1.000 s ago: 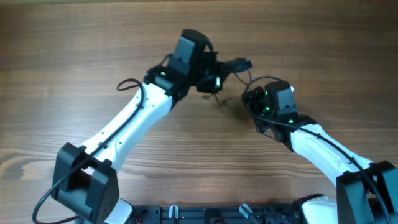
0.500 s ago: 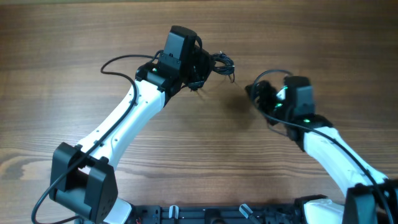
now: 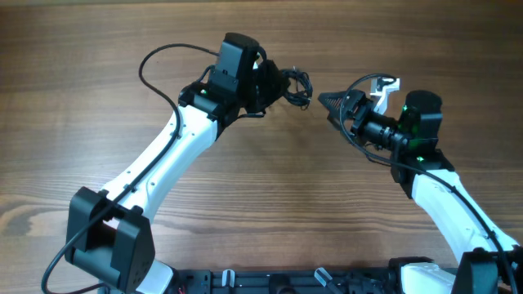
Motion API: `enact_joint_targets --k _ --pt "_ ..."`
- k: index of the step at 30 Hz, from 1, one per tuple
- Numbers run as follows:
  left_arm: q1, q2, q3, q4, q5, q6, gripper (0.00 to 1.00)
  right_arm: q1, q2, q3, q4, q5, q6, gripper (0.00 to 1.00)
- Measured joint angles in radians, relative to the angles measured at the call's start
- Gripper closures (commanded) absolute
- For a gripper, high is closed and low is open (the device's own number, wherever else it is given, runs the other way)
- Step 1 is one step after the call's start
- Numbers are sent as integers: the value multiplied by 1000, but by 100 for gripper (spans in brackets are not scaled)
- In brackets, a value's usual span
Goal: Untangle cables
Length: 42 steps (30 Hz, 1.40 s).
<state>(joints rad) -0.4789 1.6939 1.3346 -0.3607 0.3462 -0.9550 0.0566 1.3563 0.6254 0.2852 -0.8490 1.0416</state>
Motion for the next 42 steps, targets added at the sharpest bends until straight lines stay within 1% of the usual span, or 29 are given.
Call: enact_joint_targets --k 2,4,5,7,8,9,10,11,12,13,15,16,17,18,20,23,28,34,36,37,42 --pt "-6 0 0 11 12 13 96 9 0 0 0 -11 42 8" --pt "-20 0 0 13 19 23 96 22 0 0 0 -15 94 12" --pt "-34 0 0 18 21 27 96 32 0 0 0 -14 118 20" --pt "-74 0 0 38 23 31 96 56 0 0 0 2 157 42" --pt "-90 0 0 43 21 34 96 64 0 0 2 13 177 55" --pt "-106 0 0 41 20 37 96 68 -2 1 10 26 195 73" --pt "-118 0 0 35 11 38 93 69 -6 2 12 36 214 82" --pt "-122 0 -1 35 9 38 87 69 -8 3 12 44 231 90" --pt "-125 0 -1 33 6 40 79 67 -10 5 14 83 251 93" --pt "-126 0 -2 32 6 46 76 67 -10 5 14 97 252 96" --pt "-128 0 -1 32 7 47 75 67 -10 5 3 134 217 96" --pt "-127 0 -1 29 7 48 68 67 -10 5 -3 148 192 96" --pt "-122 0 -1 18 8 48 53 67 -10 5 -16 156 163 96" --pt "-117 0 -1 9 9 45 48 67 -10 5 -34 169 121 96" --pt "-101 0 -1 -5 12 47 42 63 -10 3 -46 180 60 96" --pt "-71 0 0 -14 16 52 36 43 -9 3 -46 188 -19 96" --pt "-40 0 0 -17 5 52 35 13 -9 3 -37 188 -84 96" --pt "-40 0 0 -17 -17 52 31 13 -9 3 -21 123 -239 96" --pt "-40 0 0 -17 -19 52 32 13 -9 3 2 98 -310 96" --pt "-40 0 0 -17 -19 52 34 13 -9 3 8 89 -336 96" --pt "-40 0 0 -17 -20 52 39 13 -9 3 52 54 -423 96"
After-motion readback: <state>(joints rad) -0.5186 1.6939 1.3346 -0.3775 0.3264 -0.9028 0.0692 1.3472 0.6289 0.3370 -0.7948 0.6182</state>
